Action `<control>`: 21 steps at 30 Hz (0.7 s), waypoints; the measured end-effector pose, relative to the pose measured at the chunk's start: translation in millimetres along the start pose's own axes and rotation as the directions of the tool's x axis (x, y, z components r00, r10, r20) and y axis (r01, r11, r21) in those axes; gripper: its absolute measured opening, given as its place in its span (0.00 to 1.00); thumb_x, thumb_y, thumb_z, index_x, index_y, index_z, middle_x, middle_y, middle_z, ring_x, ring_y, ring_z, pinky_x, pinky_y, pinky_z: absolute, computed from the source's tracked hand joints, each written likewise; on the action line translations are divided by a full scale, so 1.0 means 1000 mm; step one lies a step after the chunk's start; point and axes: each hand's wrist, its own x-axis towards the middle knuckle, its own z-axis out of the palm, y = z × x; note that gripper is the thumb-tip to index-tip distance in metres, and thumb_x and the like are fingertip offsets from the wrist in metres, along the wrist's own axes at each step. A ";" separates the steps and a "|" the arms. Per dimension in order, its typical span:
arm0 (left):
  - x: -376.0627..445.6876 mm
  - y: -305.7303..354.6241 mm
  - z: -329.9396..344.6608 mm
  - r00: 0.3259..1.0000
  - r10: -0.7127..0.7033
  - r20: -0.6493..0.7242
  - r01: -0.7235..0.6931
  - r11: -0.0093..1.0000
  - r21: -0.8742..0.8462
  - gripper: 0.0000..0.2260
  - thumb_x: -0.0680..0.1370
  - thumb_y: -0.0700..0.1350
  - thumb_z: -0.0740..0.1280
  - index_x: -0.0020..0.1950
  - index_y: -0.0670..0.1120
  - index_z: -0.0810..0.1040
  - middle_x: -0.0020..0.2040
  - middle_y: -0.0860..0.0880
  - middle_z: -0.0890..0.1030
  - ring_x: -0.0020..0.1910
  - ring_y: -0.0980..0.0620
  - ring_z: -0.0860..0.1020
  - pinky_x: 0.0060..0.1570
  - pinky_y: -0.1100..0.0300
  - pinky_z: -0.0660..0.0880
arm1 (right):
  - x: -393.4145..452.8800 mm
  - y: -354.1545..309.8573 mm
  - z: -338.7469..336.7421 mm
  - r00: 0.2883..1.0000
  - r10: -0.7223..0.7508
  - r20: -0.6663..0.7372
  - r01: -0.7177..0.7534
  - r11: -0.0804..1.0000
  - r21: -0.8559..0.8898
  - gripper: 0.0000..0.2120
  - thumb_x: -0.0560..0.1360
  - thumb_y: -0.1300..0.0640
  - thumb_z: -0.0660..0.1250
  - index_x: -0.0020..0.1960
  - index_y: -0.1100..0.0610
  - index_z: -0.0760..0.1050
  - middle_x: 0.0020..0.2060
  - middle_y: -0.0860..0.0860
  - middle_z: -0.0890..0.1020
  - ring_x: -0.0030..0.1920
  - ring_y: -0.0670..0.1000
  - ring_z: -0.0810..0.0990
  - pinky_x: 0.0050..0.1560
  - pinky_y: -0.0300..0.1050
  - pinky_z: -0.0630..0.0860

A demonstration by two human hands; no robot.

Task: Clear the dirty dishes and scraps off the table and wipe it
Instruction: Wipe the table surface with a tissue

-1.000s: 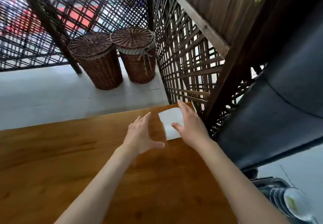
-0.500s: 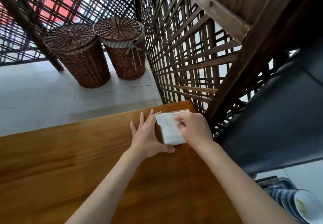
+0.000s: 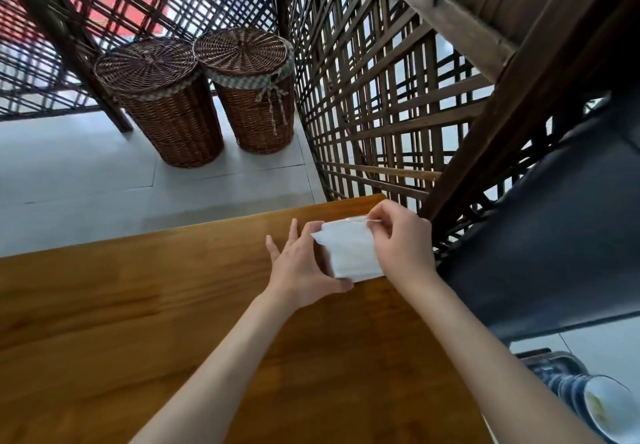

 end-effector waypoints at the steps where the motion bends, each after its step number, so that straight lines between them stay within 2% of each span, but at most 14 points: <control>1: -0.001 0.001 -0.001 1.000 -0.007 -0.005 0.007 1.000 0.000 0.43 0.61 0.62 0.75 0.70 0.52 0.61 0.72 0.53 0.65 0.76 0.50 0.48 0.62 0.46 0.25 | 0.000 -0.003 -0.002 1.000 -0.007 -0.007 0.007 1.000 0.012 0.08 0.75 0.63 0.65 0.41 0.52 0.75 0.34 0.43 0.76 0.36 0.37 0.74 0.35 0.27 0.68; 9: -0.006 0.006 -0.006 0.998 -0.049 -0.040 0.050 0.998 0.032 0.41 0.62 0.61 0.75 0.70 0.51 0.62 0.71 0.52 0.67 0.75 0.49 0.57 0.63 0.45 0.26 | 0.000 -0.027 -0.025 0.996 -0.040 -0.083 0.048 0.994 0.095 0.07 0.75 0.64 0.65 0.41 0.55 0.77 0.34 0.44 0.78 0.38 0.42 0.78 0.41 0.37 0.75; 13: -0.008 0.008 -0.005 0.998 -0.039 -0.056 0.040 0.999 0.014 0.44 0.63 0.60 0.75 0.73 0.51 0.58 0.72 0.52 0.66 0.74 0.48 0.58 0.64 0.44 0.28 | 0.000 -0.036 -0.035 0.989 -0.069 -0.127 0.084 0.990 0.116 0.06 0.75 0.64 0.65 0.42 0.57 0.78 0.33 0.45 0.79 0.38 0.45 0.80 0.43 0.43 0.79; 16: -0.008 0.008 -0.004 0.997 -0.040 -0.067 0.041 0.999 0.006 0.44 0.63 0.59 0.76 0.73 0.50 0.59 0.72 0.52 0.67 0.74 0.48 0.59 0.66 0.43 0.30 | -0.001 -0.042 -0.042 0.986 -0.080 -0.148 0.100 0.986 0.135 0.05 0.75 0.64 0.65 0.42 0.58 0.78 0.34 0.45 0.80 0.38 0.45 0.80 0.43 0.45 0.80; 21: -0.009 0.006 -0.002 0.995 -0.059 -0.079 0.058 0.998 -0.010 0.42 0.62 0.60 0.75 0.71 0.52 0.61 0.70 0.51 0.69 0.73 0.48 0.61 0.67 0.44 0.30 | 0.001 -0.056 -0.056 0.976 -0.108 -0.186 0.138 0.978 0.156 0.05 0.76 0.62 0.65 0.42 0.56 0.77 0.32 0.41 0.77 0.36 0.43 0.79 0.45 0.49 0.79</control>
